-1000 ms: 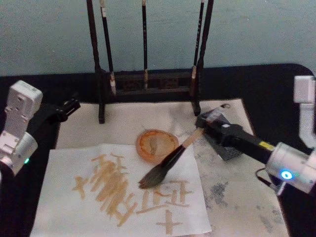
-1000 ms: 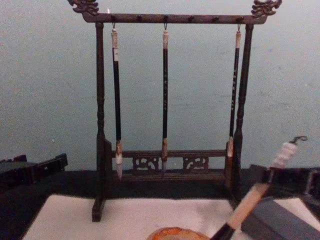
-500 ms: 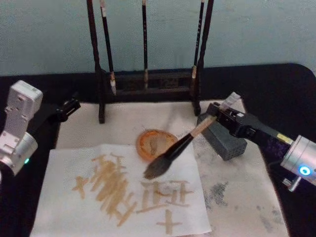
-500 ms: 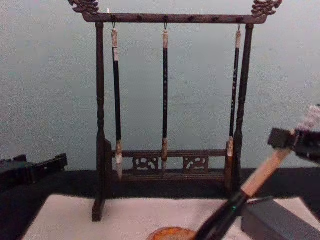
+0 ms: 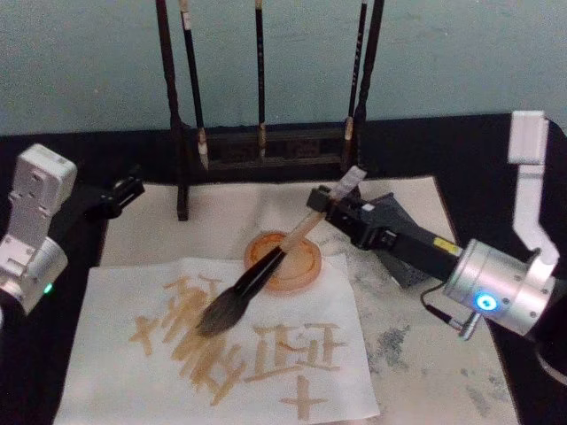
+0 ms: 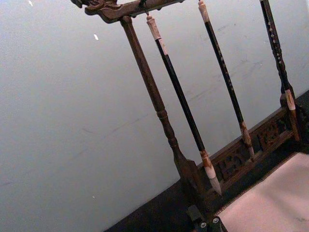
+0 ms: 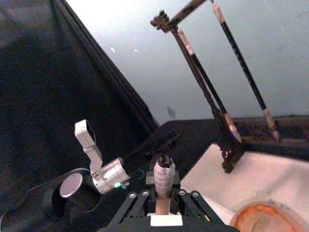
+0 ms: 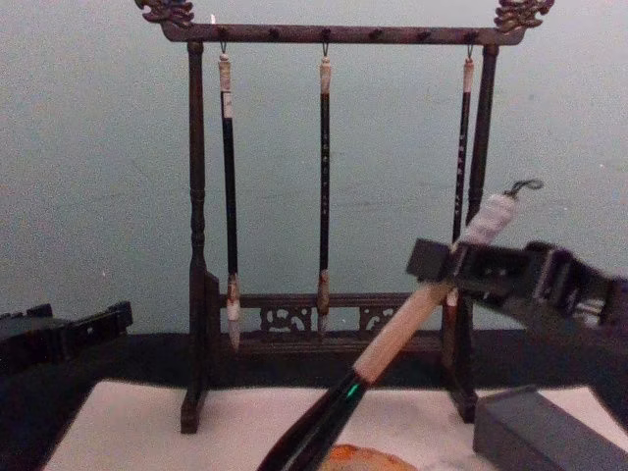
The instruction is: Pick up the brush from the inkstone, write on the paper, then place the brush back to its original position.
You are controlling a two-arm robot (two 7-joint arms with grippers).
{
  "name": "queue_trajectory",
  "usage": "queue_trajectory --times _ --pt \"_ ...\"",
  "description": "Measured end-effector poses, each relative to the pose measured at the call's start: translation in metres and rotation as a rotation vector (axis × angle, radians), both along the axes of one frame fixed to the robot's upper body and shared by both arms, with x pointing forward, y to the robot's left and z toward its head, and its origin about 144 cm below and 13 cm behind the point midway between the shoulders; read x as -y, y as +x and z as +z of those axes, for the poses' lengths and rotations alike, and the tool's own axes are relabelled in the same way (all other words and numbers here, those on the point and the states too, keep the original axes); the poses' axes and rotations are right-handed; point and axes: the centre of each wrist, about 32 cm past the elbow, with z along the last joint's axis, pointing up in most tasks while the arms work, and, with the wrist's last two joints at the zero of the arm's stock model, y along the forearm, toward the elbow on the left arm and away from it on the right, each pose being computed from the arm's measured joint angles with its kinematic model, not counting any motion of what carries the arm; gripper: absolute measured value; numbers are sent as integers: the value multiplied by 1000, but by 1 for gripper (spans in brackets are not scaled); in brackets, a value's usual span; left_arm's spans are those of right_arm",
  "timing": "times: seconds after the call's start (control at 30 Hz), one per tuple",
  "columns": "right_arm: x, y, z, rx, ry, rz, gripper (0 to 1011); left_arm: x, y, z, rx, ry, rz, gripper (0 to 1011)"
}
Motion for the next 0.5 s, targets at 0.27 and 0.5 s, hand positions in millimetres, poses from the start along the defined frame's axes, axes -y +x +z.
queue_trajectory --times 0.27,0.5 --pt "-5 6 -14 -42 -8 1 176 0 0 0 0 0 0 1002" --pt "1 6 -25 -73 -17 -22 176 0 0 0 0 0 0 1002"
